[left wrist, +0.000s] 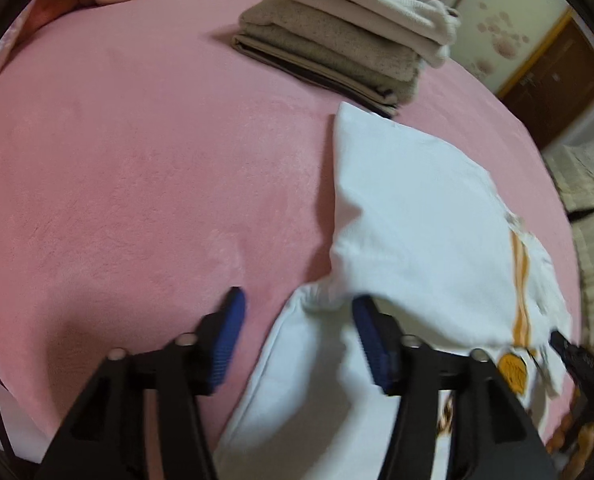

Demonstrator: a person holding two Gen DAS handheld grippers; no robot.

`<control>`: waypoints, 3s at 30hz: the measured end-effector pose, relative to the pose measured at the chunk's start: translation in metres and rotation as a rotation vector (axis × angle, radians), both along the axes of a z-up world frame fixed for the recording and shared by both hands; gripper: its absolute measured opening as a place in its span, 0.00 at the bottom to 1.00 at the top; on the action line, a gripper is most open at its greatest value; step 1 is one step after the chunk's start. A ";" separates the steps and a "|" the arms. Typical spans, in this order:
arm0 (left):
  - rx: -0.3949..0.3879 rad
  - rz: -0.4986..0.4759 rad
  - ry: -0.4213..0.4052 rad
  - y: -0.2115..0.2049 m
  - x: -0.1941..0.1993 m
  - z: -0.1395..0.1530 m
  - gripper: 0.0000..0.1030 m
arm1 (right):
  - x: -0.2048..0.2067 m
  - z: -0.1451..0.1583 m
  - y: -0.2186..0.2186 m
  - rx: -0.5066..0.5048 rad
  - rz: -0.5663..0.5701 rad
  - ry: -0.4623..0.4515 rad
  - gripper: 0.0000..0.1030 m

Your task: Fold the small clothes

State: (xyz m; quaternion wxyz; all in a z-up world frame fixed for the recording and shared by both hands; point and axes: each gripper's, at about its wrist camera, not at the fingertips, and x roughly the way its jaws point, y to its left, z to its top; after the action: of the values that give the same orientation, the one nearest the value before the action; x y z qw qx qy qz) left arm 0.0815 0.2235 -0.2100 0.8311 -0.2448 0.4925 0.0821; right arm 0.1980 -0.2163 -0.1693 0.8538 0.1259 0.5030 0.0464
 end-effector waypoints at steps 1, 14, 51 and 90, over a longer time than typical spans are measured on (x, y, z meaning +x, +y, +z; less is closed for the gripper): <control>0.002 -0.015 -0.004 0.004 -0.004 0.005 0.59 | -0.001 0.005 -0.002 0.011 0.008 -0.011 0.24; -0.116 -0.075 0.049 0.036 0.096 -0.017 0.67 | 0.061 0.002 -0.023 0.143 0.015 0.013 0.26; 0.357 -0.112 -0.136 -0.002 0.119 0.041 0.09 | 0.025 0.028 -0.001 -0.099 0.022 -0.161 0.06; 0.305 -0.239 -0.243 -0.100 -0.048 0.123 0.87 | -0.175 0.115 -0.030 0.022 -0.020 -0.293 0.08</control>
State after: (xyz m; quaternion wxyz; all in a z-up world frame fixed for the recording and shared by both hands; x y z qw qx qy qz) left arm 0.0338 0.1234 -0.0868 0.9155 -0.0642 0.3963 0.0264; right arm 0.0227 -0.2459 -0.0541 0.9172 0.1323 0.3709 0.0614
